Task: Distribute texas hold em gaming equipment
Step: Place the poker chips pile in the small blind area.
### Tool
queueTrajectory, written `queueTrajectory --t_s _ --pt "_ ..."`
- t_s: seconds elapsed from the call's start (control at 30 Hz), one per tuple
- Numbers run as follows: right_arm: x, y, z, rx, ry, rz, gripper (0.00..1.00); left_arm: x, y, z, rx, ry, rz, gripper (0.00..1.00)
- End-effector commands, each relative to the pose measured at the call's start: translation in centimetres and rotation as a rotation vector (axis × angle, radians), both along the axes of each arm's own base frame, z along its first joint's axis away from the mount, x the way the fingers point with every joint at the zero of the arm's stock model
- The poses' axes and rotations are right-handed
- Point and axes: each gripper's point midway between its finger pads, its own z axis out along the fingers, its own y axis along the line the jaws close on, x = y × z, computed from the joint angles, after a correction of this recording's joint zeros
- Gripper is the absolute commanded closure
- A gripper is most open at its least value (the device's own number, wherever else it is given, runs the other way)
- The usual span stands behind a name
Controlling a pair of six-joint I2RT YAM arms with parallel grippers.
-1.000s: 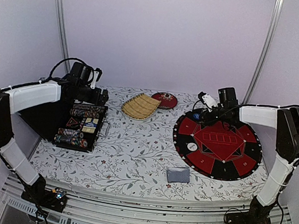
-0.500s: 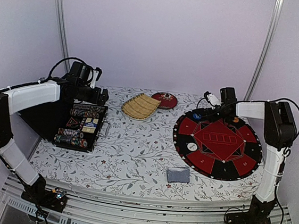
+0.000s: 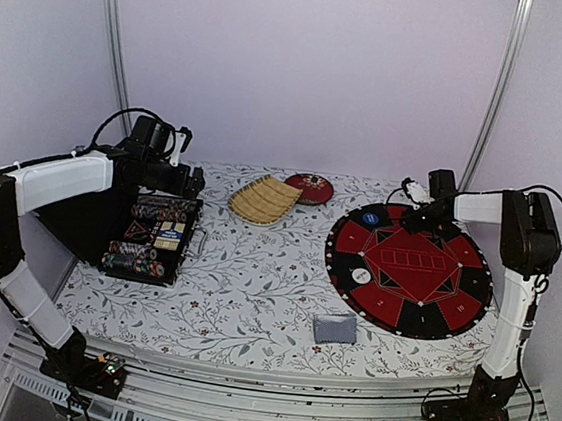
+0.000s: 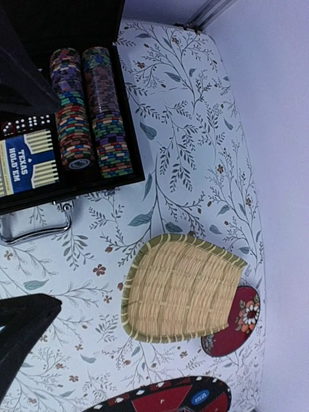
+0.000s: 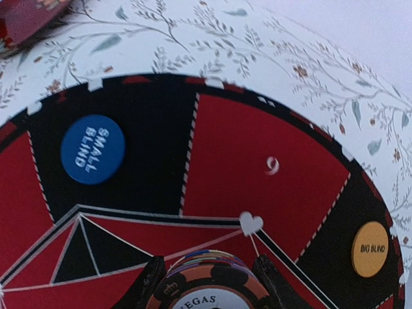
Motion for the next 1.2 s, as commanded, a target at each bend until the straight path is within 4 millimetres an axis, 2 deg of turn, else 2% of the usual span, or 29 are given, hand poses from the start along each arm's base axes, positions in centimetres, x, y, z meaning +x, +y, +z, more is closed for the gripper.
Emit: queueTrajectory --t_s 0.0,0.07,0.23,0.47,0.73,0.87,0.93,1.17 --pt "-0.4 -2.6 1.8 0.011 -0.037 -0.066 0.98 -0.1 0.3 0.3 -0.003 -0.005 -0.004 0.02" --pt "-0.5 -2.8 1.7 0.006 -0.033 -0.064 0.98 -0.1 0.3 0.3 -0.002 -0.004 -0.004 0.02" --pt "0.3 -1.6 1.5 0.055 -0.024 -0.028 0.98 0.0 0.3 0.4 0.0 -0.005 -0.004 0.02" --pt "1.4 1.8 -0.9 0.059 0.033 0.021 0.98 0.0 0.5 0.4 0.007 -0.007 0.001 0.02" --pt "2.4 4.6 -1.5 0.069 0.054 0.066 0.98 0.0 0.4 0.5 0.005 -0.009 -0.001 0.02" --pt "2.8 4.4 -3.5 0.058 0.107 0.043 0.98 -0.1 0.4 0.7 0.005 -0.013 -0.001 0.02" --pt "2.9 4.4 -5.1 0.053 0.144 0.034 0.98 -0.1 0.5 0.7 0.006 -0.013 0.0 0.02" --pt "3.5 3.6 -6.2 0.015 0.15 0.001 0.98 0.0 0.4 0.5 0.008 -0.01 -0.002 0.02"
